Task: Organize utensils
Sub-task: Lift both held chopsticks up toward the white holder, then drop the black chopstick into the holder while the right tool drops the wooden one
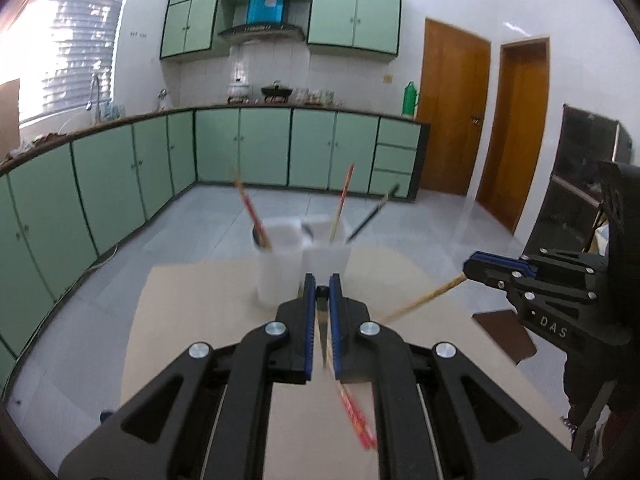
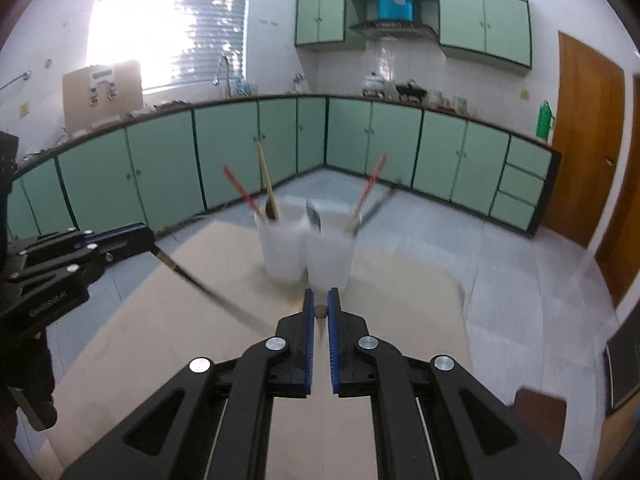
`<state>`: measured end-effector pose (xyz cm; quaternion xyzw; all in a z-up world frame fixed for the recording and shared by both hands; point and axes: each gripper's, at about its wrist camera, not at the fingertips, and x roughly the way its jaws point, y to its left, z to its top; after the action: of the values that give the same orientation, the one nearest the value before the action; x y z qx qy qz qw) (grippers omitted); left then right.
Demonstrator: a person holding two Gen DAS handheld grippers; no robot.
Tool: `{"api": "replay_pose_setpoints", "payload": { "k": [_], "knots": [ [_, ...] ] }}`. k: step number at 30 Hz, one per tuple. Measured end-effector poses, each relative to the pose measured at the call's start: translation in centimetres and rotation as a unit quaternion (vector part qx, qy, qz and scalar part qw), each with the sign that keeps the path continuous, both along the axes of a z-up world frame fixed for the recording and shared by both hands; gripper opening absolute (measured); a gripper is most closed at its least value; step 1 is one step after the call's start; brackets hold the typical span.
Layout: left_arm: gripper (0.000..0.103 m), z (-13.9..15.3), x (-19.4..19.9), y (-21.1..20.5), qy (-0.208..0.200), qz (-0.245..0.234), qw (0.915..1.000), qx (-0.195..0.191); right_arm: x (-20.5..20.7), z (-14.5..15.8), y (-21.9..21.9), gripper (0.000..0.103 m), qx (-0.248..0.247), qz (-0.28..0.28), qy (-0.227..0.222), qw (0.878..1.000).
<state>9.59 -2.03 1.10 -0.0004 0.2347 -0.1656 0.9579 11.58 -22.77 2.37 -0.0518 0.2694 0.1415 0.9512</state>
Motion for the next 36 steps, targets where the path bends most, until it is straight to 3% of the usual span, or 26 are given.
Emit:
{"api": "replay_pose_setpoints", "payload": {
  "k": [9,15,18,25,32,36],
  "knots": [
    [0.006,4.5,3.3,-0.4,-0.035,-0.019,0.9991,-0.013,4.0,6.2,0.3,0.006,0.003,0.034,-0.034,0.999],
    [0.006,9.0,5.7,-0.8,-0.093,-0.013,0.9953,-0.021,7.5,11.1,0.3,0.006,0.032,0.038,-0.066,0.997],
    [0.006,11.0,7.6,-1.5,-0.125,-0.003,0.9919,-0.021,9.4,12.2,0.5,0.006,0.037,0.034,-0.070,0.996],
    [0.006,10.2,13.4,-3.0,-0.144,0.024,0.9893,-0.005,14.4,10.0,0.8,0.006,0.028,0.011,-0.046,0.998],
    [0.006,5.0,18.7,-3.8,-0.071,0.025,0.9971,0.008,17.7,5.4,0.7,0.007,0.030,0.001,0.004,1.000],
    [0.012,3.2,19.1,-3.1,-0.045,0.025,0.9986,0.011,18.0,4.1,0.4,0.009,0.029,0.000,0.014,0.999]
  ]
}}
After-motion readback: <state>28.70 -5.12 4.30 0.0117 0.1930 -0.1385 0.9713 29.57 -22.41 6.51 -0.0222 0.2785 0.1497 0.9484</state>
